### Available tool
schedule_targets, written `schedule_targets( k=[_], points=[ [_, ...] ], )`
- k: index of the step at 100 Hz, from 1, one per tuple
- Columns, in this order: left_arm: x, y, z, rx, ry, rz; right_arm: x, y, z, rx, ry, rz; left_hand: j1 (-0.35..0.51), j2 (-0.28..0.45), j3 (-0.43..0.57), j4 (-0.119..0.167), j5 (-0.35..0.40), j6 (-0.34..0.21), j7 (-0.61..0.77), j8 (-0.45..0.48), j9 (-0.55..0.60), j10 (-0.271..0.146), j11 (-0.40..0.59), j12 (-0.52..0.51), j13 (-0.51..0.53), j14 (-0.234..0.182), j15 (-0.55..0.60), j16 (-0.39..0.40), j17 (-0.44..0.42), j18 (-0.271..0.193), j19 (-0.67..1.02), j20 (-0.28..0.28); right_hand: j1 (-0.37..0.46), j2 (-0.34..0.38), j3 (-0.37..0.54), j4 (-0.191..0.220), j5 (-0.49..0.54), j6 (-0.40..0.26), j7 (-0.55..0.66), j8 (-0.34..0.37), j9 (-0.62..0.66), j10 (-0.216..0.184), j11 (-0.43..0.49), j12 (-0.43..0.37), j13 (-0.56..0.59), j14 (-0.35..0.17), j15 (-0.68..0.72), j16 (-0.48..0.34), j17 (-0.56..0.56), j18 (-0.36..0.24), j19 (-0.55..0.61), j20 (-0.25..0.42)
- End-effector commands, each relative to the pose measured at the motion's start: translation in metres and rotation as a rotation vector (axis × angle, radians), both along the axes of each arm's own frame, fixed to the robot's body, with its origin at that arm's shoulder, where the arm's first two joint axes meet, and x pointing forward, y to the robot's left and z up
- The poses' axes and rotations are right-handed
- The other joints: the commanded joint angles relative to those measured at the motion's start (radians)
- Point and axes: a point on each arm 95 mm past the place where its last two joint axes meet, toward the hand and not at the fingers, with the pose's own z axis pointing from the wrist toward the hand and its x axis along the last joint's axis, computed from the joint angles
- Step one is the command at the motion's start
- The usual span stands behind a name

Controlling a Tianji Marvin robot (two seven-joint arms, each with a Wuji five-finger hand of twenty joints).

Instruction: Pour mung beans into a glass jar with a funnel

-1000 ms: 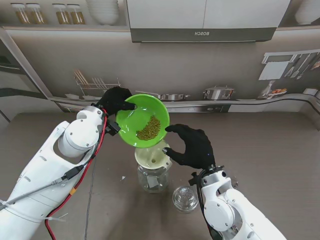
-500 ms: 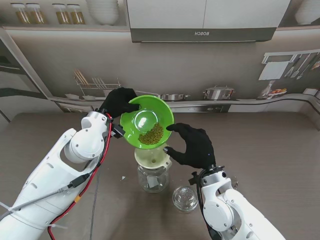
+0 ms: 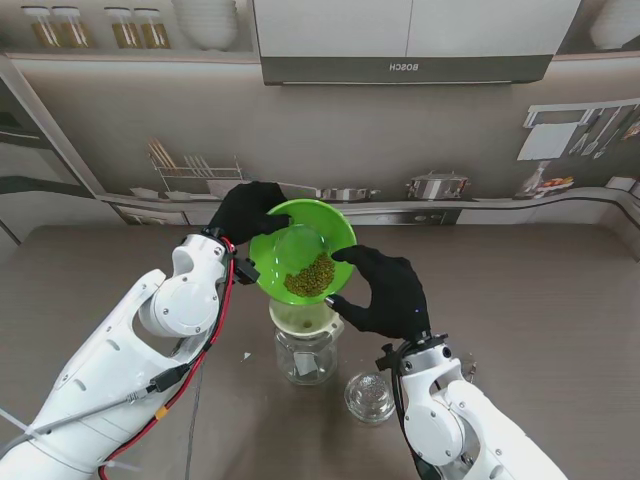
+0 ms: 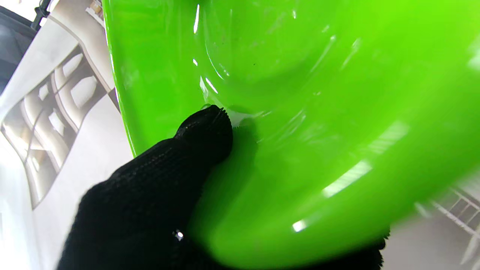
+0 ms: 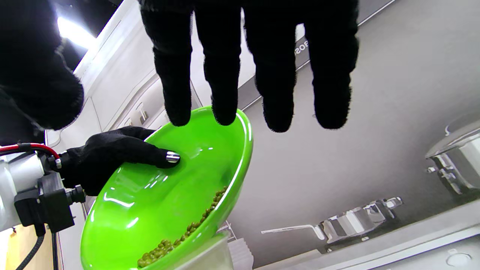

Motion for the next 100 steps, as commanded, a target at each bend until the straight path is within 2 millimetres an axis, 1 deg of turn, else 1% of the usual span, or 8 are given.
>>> schedule_targets(
  k=[1, 40, 73, 100],
  points=[
    [-0.004, -0.008, 0.007, -0.006, -0.02, -0.031, -0.004, 0.006, -0.001, -0.004, 0.009, 0.021, 0.079, 0.029, 0.106, 0.003, 0.049, -0.072, 0.062, 0.018, 0.034, 0.016, 0.015, -0.003, 0.036, 0.007, 0.033, -0.012, 0.034, -0.014, 0.015, -0.012, -0.034, 0.007, 0.011, 0.024, -0.025, -0.005, 0.009, -0.028, -0.029, 0.0, 0.004, -0.012, -0.019, -0.026, 0.002, -0.019, -0.014, -0.039, 0.011, -0.022],
    [-0.012, -0.011, 0.012, 0.05, -0.108, -0.054, -0.009, 0.013, -0.003, -0.017, 0.0, 0.053, 0.075, 0.032, 0.107, 0.003, 0.043, -0.078, 0.068, 0.015, 0.031, 0.01, 0.017, 0.0, 0.035, 0.003, 0.029, -0.012, 0.032, -0.023, 0.017, -0.012, -0.04, 0.013, 0.002, 0.026, -0.032, -0.008, 0.003, -0.032, -0.035, -0.003, 0.002, -0.014, -0.026, -0.03, -0.001, -0.021, -0.021, -0.043, 0.007, -0.027],
    [-0.016, -0.015, 0.017, 0.093, -0.175, -0.078, -0.013, 0.014, 0.0, -0.018, -0.025, 0.047, 0.07, 0.032, 0.109, 0.002, 0.041, -0.081, 0.074, 0.013, 0.031, 0.007, 0.017, 0.0, 0.036, -0.003, 0.028, -0.01, 0.03, -0.032, 0.019, -0.013, -0.04, 0.013, 0.0, 0.027, -0.027, -0.01, 0.0, -0.033, -0.028, -0.006, 0.001, -0.014, -0.027, -0.033, -0.002, -0.022, -0.024, -0.046, 0.003, -0.031],
    [-0.021, -0.018, 0.015, 0.146, -0.261, -0.083, -0.014, 0.013, 0.002, -0.022, -0.03, 0.046, 0.062, 0.03, 0.116, 0.0, 0.04, -0.091, 0.081, 0.009, 0.033, -0.002, 0.019, 0.001, 0.038, -0.015, 0.034, -0.008, 0.038, -0.044, 0.022, -0.015, -0.041, 0.014, 0.0, 0.028, -0.028, -0.01, -0.001, -0.033, -0.027, -0.006, 0.001, -0.014, -0.025, -0.032, -0.001, -0.022, -0.025, -0.045, 0.003, -0.033]
  ],
)
